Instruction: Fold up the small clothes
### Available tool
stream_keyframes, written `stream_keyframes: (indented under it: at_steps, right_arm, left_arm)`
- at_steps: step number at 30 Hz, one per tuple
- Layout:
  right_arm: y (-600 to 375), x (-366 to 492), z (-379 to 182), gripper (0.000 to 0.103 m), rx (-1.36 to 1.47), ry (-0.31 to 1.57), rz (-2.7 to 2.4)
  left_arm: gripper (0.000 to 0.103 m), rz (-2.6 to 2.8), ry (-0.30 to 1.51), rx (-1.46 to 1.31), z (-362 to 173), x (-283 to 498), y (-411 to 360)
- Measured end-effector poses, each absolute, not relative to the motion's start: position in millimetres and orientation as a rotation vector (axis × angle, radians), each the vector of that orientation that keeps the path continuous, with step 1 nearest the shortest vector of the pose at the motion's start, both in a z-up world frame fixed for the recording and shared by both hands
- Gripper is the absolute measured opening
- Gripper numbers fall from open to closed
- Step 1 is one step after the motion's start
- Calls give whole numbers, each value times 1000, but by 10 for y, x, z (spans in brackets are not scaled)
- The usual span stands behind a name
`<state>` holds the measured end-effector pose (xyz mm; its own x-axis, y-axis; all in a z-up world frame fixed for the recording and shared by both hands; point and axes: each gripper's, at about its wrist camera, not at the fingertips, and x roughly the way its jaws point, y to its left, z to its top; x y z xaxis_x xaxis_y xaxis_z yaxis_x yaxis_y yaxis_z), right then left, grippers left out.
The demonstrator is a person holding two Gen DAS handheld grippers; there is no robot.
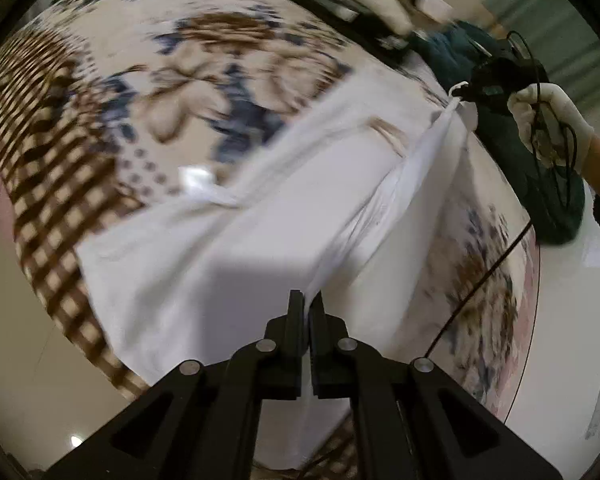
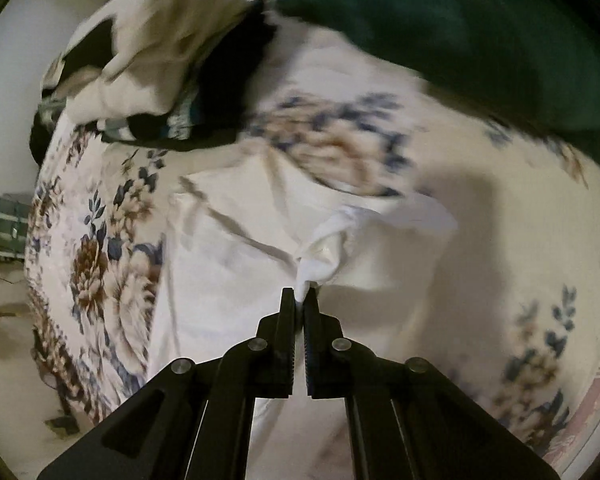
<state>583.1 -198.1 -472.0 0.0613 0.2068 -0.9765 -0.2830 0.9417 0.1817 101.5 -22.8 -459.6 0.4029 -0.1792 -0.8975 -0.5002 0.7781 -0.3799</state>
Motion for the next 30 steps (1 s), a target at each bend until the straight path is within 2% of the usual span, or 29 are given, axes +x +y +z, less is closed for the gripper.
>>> stream_keyframes:
  at_steps: [6, 12, 15, 16, 17, 18, 19, 20, 21, 22, 25, 30]
  right_arm:
    - [-822, 5856, -4995, 3, -235, 1452, 360]
    - [-432, 5878, -5325, 3, -327, 1448, 276]
    - [-402, 5913, -5519, 4, -312, 1508, 273]
    - [-440, 5923, -5541, 8, -273, 1530, 277]
    - [-491, 5917, -5533, 21, -222, 1553, 286]
    - [-567, 5881, -5492, 28, -157, 1571, 298]
    - [-683, 5780, -5378, 44, -102, 1564, 298]
    - [-748, 5705, -5306, 49, -90, 1555, 300]
    - [-855, 5549, -5189, 49, -84, 1545, 309]
    - [-974, 5373, -5091, 49, -75, 1542, 313]
    - [-1404, 4743, -4901, 49, -46, 1563, 297]
    - [-2120, 3553, -4923, 49, 34, 1664, 243]
  left_arm:
    - [1, 266, 1169, -748, -4843, 980, 453]
    - [1, 291, 1221, -797, -5198, 917, 854]
    - [2, 289, 1268, -880, -5355, 807, 1053]
    - [3, 290, 1264, -909, -5365, 746, 1124]
    - [4, 283, 1261, -936, -5365, 703, 1184]
    - [9, 281, 1267, -957, -5363, 651, 1257]
    - [12, 270, 1266, -980, -5343, 599, 1323]
    - [23, 247, 1256, -1000, -5311, 559, 1363]
    - [33, 217, 1253, -1007, -5272, 537, 1381]
    - [36, 185, 1265, -994, -5239, 547, 1376]
    - [37, 79, 1321, -940, -5177, 648, 1244]
    - [37, -94, 1447, -767, -5373, 983, 840]
